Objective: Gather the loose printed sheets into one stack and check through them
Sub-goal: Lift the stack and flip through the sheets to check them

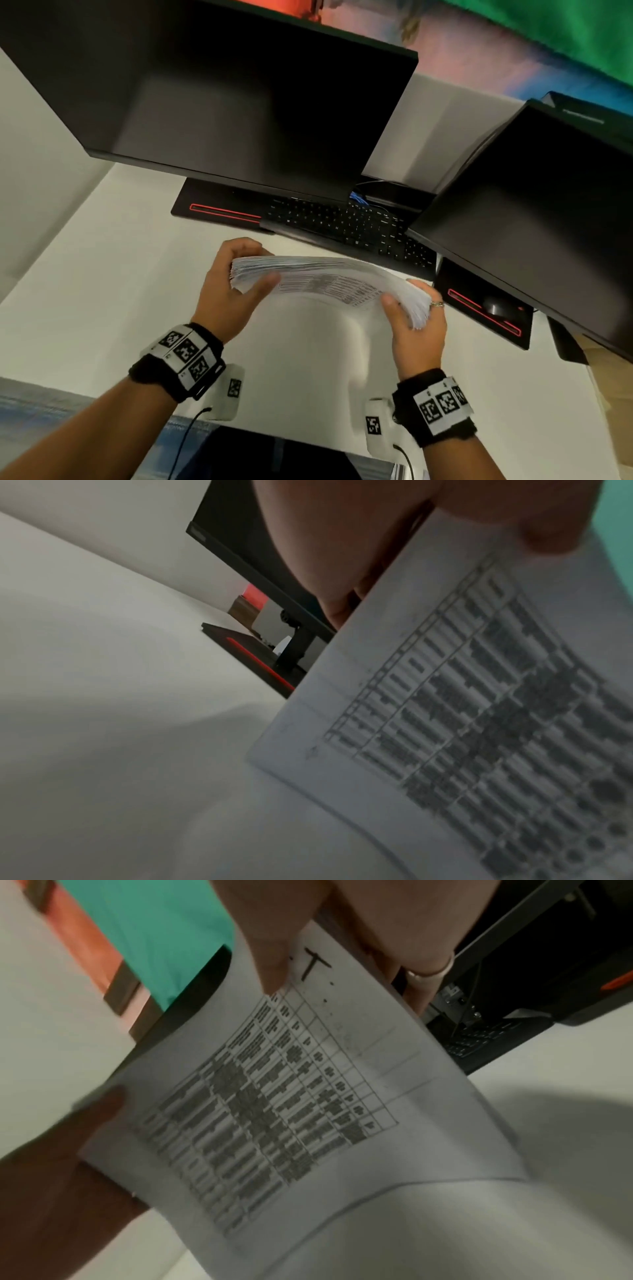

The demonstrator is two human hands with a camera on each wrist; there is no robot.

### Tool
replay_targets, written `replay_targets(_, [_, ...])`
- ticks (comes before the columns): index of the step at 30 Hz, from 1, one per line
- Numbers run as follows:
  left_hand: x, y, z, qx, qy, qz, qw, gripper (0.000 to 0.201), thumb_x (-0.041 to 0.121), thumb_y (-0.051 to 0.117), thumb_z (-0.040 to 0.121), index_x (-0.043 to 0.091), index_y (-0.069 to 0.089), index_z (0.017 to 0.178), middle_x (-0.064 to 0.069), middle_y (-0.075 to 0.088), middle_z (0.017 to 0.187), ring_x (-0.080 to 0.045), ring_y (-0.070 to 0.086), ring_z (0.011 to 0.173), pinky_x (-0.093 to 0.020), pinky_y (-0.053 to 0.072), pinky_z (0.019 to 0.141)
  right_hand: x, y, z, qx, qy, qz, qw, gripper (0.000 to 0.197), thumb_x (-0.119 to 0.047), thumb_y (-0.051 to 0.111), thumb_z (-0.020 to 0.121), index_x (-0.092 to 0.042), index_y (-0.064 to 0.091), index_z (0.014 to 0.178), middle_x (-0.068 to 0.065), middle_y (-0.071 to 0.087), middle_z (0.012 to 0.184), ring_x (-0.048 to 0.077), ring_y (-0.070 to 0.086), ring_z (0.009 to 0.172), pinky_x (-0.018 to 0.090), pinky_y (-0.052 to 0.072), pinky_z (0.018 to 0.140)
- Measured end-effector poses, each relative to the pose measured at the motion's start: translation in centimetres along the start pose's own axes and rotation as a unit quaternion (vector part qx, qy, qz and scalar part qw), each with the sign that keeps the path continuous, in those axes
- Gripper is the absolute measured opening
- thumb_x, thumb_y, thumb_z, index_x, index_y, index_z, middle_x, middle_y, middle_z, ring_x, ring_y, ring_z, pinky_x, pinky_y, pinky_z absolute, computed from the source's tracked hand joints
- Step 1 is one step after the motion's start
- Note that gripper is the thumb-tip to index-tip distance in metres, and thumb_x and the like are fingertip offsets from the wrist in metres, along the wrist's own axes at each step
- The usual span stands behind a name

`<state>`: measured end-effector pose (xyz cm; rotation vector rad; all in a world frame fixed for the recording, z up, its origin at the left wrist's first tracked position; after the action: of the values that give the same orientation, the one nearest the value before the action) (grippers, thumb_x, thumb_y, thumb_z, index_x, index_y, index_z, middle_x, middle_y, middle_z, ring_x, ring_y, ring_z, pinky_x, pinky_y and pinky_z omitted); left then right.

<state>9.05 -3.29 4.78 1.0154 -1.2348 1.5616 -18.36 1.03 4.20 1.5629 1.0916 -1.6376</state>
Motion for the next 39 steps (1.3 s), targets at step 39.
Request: replay_targets(39, [1.6, 0.3, 3.0, 0.076, -0.042, -0.057, 0.995, 0.026, 0.017, 0.056, 0.095, 0.015, 0.06, 0.121, 0.006, 0.073, 0.117, -0.011, 0.065, 0.115, -0.048, 0.045, 0.107, -1.7, 1.3, 1.2, 0.154, -0.014, 0.058, 0.986, 0.021, -0.013, 0.061, 0.095, -0.032, 0.069, 0.092, -0.002, 0.068, 0.098, 0.014, 0.062, 0.093, 0.025, 0.051, 0.087])
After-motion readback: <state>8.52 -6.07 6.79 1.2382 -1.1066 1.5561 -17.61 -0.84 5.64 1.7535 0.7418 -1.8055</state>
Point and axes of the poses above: each hand's wrist, its own z-axis towards the middle knuckle, its own y-axis out of the palm, x = y × z, the point moved 2 cm from there along z, towards the middle knuckle
